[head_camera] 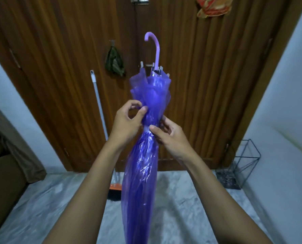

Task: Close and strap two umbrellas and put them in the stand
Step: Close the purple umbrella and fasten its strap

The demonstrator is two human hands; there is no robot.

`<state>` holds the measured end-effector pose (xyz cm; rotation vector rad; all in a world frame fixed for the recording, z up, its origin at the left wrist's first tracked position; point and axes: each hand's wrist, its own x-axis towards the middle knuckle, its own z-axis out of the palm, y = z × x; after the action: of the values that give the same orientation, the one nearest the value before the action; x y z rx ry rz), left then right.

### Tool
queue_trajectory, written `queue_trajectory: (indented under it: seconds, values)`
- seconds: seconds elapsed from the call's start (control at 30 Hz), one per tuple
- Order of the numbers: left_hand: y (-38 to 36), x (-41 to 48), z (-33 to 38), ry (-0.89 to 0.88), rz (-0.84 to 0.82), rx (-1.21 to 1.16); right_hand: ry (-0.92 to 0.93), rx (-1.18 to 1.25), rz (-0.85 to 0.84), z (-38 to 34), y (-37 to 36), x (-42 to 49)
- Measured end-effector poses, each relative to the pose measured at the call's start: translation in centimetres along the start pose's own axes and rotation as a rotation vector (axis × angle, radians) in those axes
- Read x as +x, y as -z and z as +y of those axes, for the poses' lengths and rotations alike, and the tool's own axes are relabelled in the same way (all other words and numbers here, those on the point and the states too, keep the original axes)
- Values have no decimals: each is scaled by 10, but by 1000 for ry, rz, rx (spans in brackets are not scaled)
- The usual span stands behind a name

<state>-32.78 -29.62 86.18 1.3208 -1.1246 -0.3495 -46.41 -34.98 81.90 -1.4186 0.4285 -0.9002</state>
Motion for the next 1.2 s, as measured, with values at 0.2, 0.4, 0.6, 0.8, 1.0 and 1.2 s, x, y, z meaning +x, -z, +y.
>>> queue_trajectory:
  seconds: [0.2,0.4,0.6,0.8,1.0,1.2]
  values:
    - [-120,53,16,-112,-99,46,64,-104,130,-23,107,23]
    - [-227,78,16,-88,-132,21,32,-160,202,-39,212,13]
    - [-330,89,21,92,-381,-153,-32,-180,456,-38,310,0]
    - [-412,114,4,150,-580,-195,-62,-407,639,-34,401,7]
    - [-503,169,-39,311,-770,-390,-125,-467,621,-22,495,43]
    - [-606,202,-81,290,-729,-377,-146,-495,730,-13,597,81]
